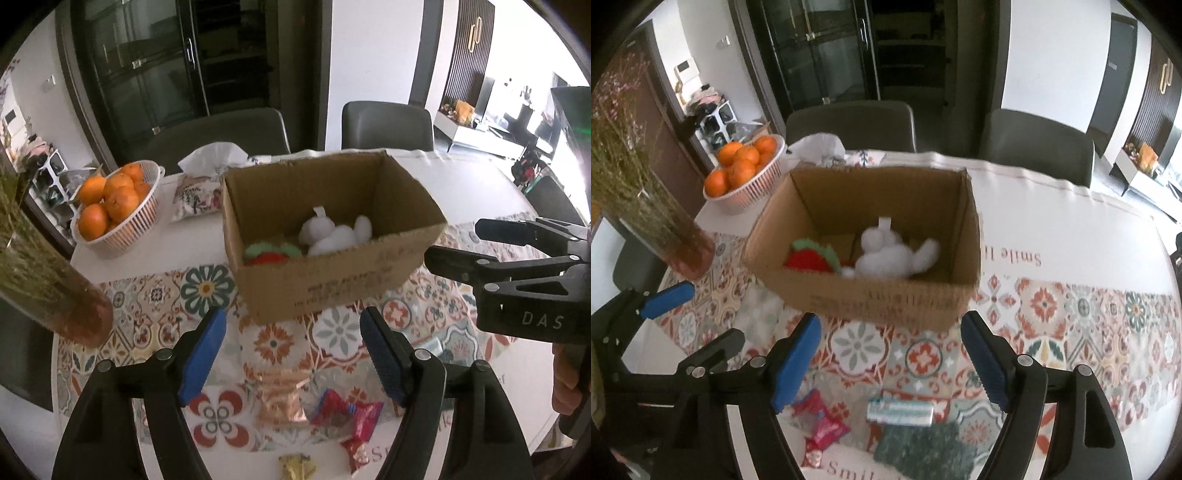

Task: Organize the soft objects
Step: 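Move both grippers back to the green scouring pad and Minion keychain, then grasp the green scouring pad with the right gripper while the left grasps the Minion keychain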

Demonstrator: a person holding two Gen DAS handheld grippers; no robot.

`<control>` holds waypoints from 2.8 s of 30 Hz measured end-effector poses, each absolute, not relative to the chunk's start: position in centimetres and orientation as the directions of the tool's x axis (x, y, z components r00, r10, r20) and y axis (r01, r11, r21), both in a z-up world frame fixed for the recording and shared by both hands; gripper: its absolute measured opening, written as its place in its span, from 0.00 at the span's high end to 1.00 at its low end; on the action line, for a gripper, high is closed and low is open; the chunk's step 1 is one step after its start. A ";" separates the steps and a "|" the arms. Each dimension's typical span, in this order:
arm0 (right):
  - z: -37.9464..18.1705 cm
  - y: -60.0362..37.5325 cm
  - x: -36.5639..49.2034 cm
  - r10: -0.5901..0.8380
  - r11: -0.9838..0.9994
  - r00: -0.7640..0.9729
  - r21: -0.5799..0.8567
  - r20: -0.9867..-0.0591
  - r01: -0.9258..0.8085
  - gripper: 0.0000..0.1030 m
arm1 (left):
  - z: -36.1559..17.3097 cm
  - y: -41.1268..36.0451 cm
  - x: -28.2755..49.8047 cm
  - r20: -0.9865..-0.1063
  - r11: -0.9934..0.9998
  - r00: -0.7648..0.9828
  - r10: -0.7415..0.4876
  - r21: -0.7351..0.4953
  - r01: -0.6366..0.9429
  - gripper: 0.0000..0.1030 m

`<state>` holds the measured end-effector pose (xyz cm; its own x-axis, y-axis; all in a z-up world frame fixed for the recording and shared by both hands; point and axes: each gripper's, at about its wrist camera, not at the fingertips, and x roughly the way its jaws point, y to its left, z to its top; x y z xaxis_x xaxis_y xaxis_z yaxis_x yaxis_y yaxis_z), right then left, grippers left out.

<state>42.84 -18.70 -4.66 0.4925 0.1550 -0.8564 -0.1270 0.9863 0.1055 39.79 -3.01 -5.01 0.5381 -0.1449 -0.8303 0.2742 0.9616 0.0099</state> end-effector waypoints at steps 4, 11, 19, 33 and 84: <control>-5.3 -18.8 41.1 0.134 0.989 0.481 0.085 -0.866 -0.121 0.20 | -5.5 -3.0 38.0 -0.838 0.963 0.534 -0.117 0.036 0.267 0.26; -6.9 -18.8 38.4 0.099 0.993 0.448 0.060 -0.889 -0.101 0.20 | -7.2 -2.6 35.8 -0.861 0.964 0.500 -0.096 0.045 0.262 0.26; -9.1 -18.4 36.7 0.092 0.991 0.370 0.051 -0.924 -0.121 0.20 | -9.3 -1.9 34.0 -0.902 0.969 0.422 -0.088 0.020 0.245 0.26; -14.1 -17.5 35.3 0.099 0.990 0.200 0.075 -0.975 -0.122 0.20 | -13.3 -0.8 33.2 -0.952 0.975 0.298 -0.067 0.000 0.220 0.26; -22.9 -17.7 34.1 0.017 0.994 0.150 0.001 -0.989 -0.105 0.66 | -24.4 -0.5 30.6 -0.999 0.977 0.037 -0.037 -0.029 0.210 0.65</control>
